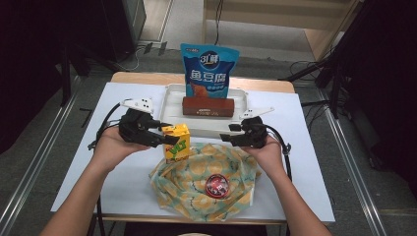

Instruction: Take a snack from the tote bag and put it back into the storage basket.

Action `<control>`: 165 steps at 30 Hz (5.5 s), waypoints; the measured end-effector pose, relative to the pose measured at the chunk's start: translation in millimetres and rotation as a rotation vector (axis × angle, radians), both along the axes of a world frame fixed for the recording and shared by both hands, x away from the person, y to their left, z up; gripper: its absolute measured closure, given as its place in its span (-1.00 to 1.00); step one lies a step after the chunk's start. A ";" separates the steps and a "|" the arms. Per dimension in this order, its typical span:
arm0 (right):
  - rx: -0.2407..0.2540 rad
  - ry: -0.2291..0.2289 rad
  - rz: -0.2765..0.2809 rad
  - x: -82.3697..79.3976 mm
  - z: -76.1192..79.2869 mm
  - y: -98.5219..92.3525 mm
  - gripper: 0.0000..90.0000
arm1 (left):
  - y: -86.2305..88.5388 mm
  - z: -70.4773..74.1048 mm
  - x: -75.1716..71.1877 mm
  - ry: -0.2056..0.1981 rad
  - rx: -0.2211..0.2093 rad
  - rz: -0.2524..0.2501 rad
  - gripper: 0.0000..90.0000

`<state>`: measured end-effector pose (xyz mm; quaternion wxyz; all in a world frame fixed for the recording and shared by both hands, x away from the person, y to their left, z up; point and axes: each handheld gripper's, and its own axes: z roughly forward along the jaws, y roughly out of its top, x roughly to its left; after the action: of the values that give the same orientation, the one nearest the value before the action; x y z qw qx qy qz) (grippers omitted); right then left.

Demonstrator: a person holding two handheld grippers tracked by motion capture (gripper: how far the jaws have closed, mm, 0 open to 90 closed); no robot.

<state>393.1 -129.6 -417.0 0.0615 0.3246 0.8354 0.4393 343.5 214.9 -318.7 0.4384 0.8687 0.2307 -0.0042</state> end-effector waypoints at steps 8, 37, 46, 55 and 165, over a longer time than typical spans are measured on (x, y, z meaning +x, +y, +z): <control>0.006 0.005 0.001 -0.4 1.3 0.1 -0.03 | 9.4 9.1 11.9 0.007 -0.024 0.012 0.14; 0.004 0.002 0.022 -17.0 5.1 4.2 -0.06 | 18.0 8.1 43.9 -0.015 -0.038 0.042 0.14; 0.000 0.006 0.021 -22.7 4.7 3.8 -0.06 | 20.4 6.5 54.2 -0.022 -0.046 0.066 0.14; -0.001 0.002 0.013 -26.8 4.0 0.7 -0.07 | 21.7 5.0 65.3 -0.030 -0.058 0.091 0.14; -0.042 -0.002 0.007 -41.7 -0.9 -8.1 -0.08 | 32.9 -65.2 110.7 0.009 -0.003 0.212 -0.14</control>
<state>351.4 -137.8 -417.9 0.0677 0.3199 0.8455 0.4223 454.2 247.9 -383.9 0.4367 0.8386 0.3235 0.0379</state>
